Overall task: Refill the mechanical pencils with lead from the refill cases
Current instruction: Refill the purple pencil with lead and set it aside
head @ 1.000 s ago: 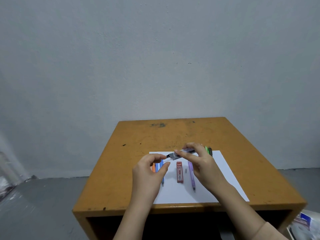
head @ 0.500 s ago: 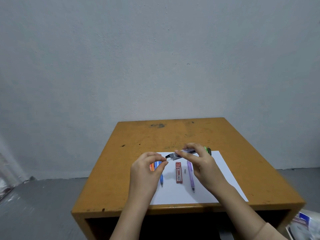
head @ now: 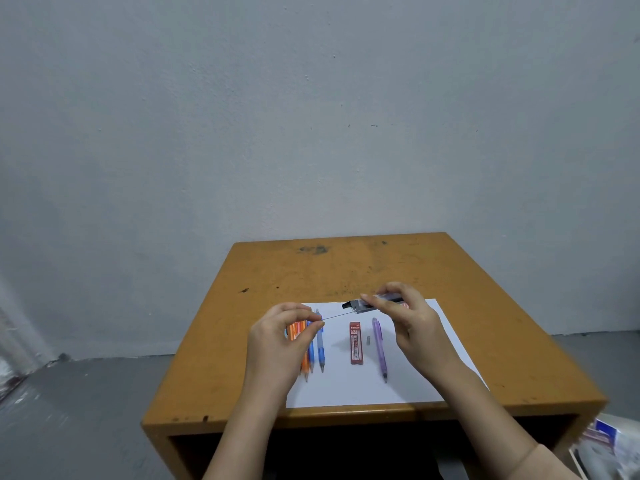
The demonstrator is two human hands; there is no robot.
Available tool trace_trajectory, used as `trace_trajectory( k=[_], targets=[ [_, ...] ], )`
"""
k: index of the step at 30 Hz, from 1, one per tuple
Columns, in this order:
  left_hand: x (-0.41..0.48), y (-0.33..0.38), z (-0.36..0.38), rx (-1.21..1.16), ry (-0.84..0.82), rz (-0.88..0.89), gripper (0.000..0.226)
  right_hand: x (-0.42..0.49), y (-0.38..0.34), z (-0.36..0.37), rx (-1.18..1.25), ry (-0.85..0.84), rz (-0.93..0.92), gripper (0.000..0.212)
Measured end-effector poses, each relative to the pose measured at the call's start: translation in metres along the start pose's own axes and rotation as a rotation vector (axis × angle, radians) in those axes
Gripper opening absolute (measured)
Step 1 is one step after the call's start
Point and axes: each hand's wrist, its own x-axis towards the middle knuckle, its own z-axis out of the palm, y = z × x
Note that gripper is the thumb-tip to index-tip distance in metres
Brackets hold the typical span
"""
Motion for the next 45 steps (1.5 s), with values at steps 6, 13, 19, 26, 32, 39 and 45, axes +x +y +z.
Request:
trace_trajectory(
  k=[6, 13, 19, 26, 32, 39, 45],
  targets=[
    [0.001, -0.014, 0.000, -0.029, 0.025, -0.011, 0.013, -0.003, 0.004, 0.001, 0.000, 0.035, 0.066, 0.062],
    [-0.001, -0.034, 0.004, -0.027, -0.013, -0.137, 0.009, -0.005, -0.001, 0.002, 0.053, 0.031, 0.141, 0.055],
    [-0.002, -0.057, 0.009, 0.050, -0.013, -0.155, 0.022, -0.003, -0.006, 0.004, 0.081, 0.030, 0.209, 0.059],
    [-0.005, -0.077, 0.011, 0.051, 0.024, -0.159, 0.016, -0.001, -0.007, 0.007, 0.120, -0.001, 0.227, 0.074],
    [-0.006, -0.085, 0.011, 0.011, 0.091, -0.211, 0.009, -0.001, -0.004, 0.010, 0.132, -0.024, 0.231, 0.090],
    [-0.007, -0.085, 0.011, 0.003, 0.112, -0.228, 0.015, 0.002, -0.005, 0.013, 0.173, -0.019, 0.285, 0.082],
    [-0.007, -0.086, 0.011, -0.015, 0.148, -0.238, 0.013, 0.005, -0.008, 0.015, 0.199, -0.011, 0.312, 0.074]
  ],
)
